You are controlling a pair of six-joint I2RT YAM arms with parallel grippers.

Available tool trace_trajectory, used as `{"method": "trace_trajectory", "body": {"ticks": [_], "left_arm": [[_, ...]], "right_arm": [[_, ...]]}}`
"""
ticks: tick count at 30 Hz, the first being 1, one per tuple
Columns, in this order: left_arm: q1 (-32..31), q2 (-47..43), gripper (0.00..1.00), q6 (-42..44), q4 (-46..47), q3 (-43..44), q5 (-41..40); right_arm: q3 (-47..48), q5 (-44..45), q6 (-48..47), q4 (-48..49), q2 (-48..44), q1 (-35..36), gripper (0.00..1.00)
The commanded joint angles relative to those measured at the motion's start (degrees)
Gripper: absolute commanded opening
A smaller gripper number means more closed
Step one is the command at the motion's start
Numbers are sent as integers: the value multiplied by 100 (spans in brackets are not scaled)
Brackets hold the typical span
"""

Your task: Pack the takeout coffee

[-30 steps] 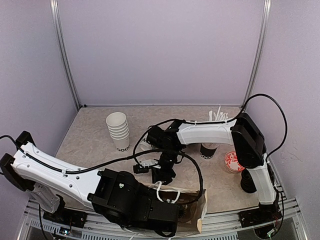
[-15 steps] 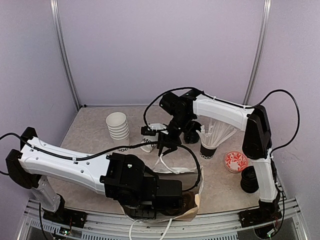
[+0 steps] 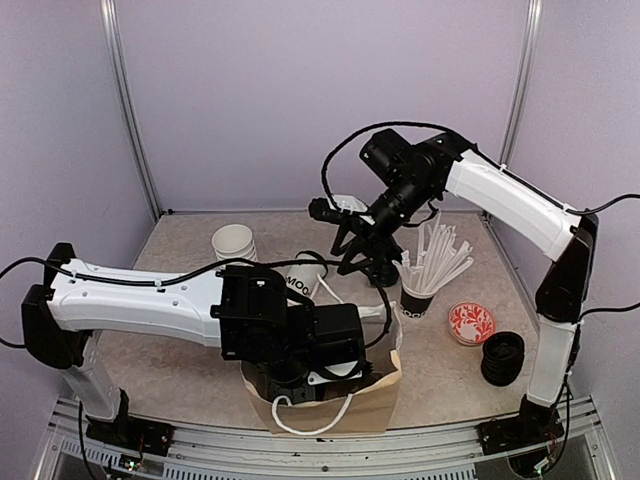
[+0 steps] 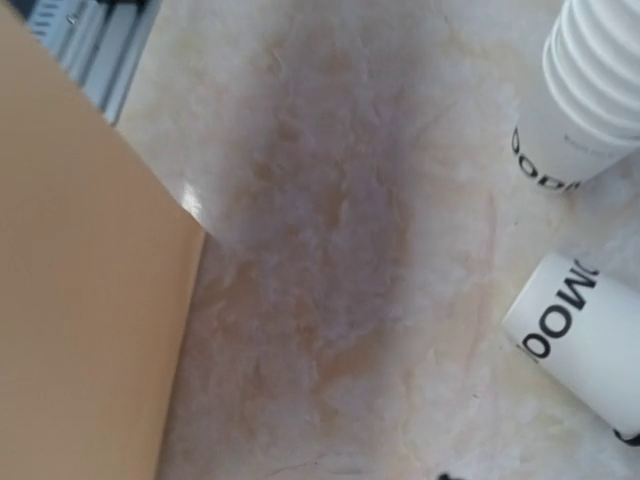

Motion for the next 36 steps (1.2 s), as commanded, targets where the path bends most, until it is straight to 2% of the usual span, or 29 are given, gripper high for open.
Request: {"method": "trace_trajectory", "body": {"ticks": [1, 14, 19, 26, 36], "left_arm": [[182, 412, 64, -121, 183, -110, 893], [209, 485, 61, -725, 355, -465, 1132], [209, 268, 67, -993, 314, -204, 769], [201, -158, 82, -1234, 359, -40, 269], [236, -585, 89, -1195, 475, 88, -174]], "right_arm": [[-278, -208, -32, 58, -446, -70, 49], [-890, -232, 200, 320, -883, -85, 49], [-860, -223, 274, 332, -988, -80, 49], [-815, -96, 377, 361, -1145, -85, 50], [-740, 203, 482, 432, -1196, -81, 50]]}}
